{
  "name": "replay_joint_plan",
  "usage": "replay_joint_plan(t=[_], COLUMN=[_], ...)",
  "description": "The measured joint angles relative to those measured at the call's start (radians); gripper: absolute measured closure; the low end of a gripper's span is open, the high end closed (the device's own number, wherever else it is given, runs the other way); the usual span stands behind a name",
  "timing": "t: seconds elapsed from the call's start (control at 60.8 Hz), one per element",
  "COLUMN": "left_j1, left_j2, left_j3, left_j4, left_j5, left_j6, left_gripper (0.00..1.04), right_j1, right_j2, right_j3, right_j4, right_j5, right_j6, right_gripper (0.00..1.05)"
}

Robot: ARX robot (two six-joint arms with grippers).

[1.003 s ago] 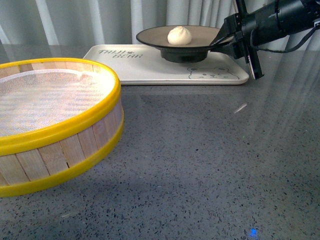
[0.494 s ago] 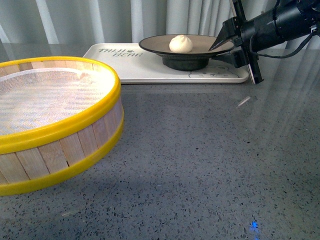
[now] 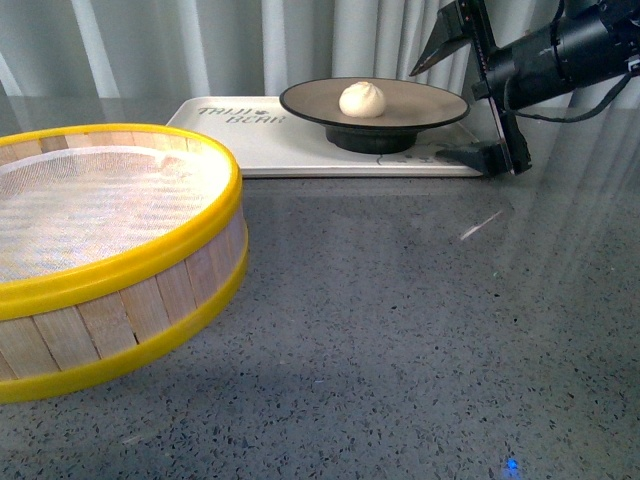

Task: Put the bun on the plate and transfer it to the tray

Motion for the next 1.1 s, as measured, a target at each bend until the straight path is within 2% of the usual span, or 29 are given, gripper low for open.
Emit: replay_joint_plan(t=[0.066,0.313,0.428,0.51,0.592,0.625,0.724,0.806,0.888,0.954,0.987,1.036,1.053,1.102], left_j1=[0.0,0.0,0.0,0.0,0.0,0.0,0.0,0.0,0.0,0.0,0.0,0.0,0.0,0.0], left_j2=[0.0,0.0,0.0,0.0,0.0,0.0,0.0,0.0,0.0,0.0,0.0,0.0,0.0,0.0], left_j3=[0.0,0.0,0.0,0.0,0.0,0.0,0.0,0.0,0.0,0.0,0.0,0.0,0.0,0.0], left_j4=[0.0,0.0,0.0,0.0,0.0,0.0,0.0,0.0,0.0,0.0,0.0,0.0,0.0,0.0], left_j5=[0.0,0.0,0.0,0.0,0.0,0.0,0.0,0.0,-0.001,0.0,0.0,0.0,0.0,0.0], left_j6=[0.0,0.0,0.0,0.0,0.0,0.0,0.0,0.0,0.0,0.0,0.0,0.0,0.0,0.0], left_gripper=[0.07,0.07,0.07,0.07,0.07,0.07,0.07,0.07,0.07,0.07,0.07,0.07,0.07,0.07], right_j1=[-0.001,-0.023,-0.057,-0.1,-0.154,-0.179,-0.225,-0.23,-0.246,-0.25,-0.277,-0.288,-0.287,-0.267], right_j2=[-0.031,-0.258,-0.408,-0.536,-0.69,-0.785,-1.165,-1.378,-1.556,-1.664,-1.737,-1.78,-1.805,-1.841], right_j3=[-0.048,-0.315,-0.475,-0.601,-0.741,-0.824,-1.108,-1.258,-1.389,-1.456,-1.464,-1.464,-1.471,-1.501], right_j4=[0.023,0.172,0.219,0.232,0.236,0.244,0.349,0.485,0.501,0.489,0.38,0.288,0.244,0.226], right_j5=[-0.003,0.0,0.034,0.109,0.208,0.284,0.536,0.637,0.631,0.614,0.496,0.404,0.362,0.341], right_j6=[0.001,-0.003,-0.052,-0.136,-0.254,-0.347,-0.695,-0.994,-1.236,-1.362,-1.365,-1.338,-1.31,-1.263], right_gripper=[0.09,0.09,0.09,0.09,0.09,0.09,0.09,0.09,0.09,0.09,0.15,0.22,0.27,0.4])
